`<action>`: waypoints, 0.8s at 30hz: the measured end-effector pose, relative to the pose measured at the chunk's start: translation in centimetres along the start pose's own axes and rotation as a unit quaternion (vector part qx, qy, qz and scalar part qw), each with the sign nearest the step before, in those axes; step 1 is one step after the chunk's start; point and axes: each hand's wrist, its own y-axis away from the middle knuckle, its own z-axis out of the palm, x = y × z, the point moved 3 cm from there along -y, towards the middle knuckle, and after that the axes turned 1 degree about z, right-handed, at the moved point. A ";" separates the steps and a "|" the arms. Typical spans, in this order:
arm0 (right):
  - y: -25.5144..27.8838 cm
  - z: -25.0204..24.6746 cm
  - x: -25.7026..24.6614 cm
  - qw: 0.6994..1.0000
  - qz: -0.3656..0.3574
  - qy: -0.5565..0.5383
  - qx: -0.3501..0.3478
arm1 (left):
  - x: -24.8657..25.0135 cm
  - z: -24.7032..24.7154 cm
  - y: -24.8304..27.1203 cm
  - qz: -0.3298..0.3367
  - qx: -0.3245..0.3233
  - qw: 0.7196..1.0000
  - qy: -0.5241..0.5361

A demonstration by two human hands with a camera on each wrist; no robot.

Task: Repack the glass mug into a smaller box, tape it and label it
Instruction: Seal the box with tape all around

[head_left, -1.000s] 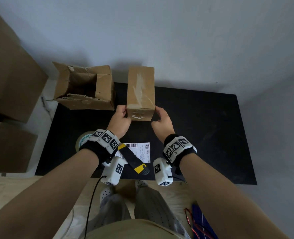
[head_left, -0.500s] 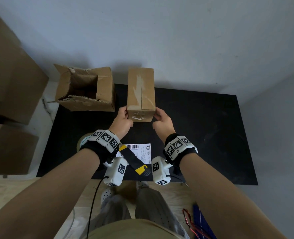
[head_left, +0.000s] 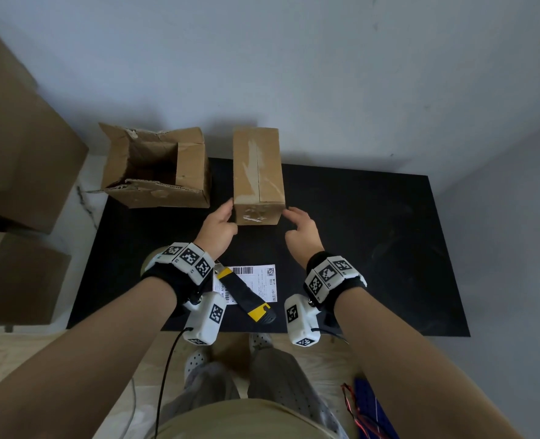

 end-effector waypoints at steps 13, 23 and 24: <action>-3.5 -2.6 -0.7 0.990 -0.060 0.073 0.109 | -0.5 -0.6 -0.8 0.008 0.054 0.998 -0.002; -4.8 -2.4 -1.7 0.937 -0.233 0.259 0.038 | -1.1 -0.6 -1.7 0.026 0.098 0.994 0.029; -5.0 -2.4 -1.9 0.931 -0.245 0.269 0.032 | -1.2 -0.5 -1.8 0.027 0.108 0.993 0.036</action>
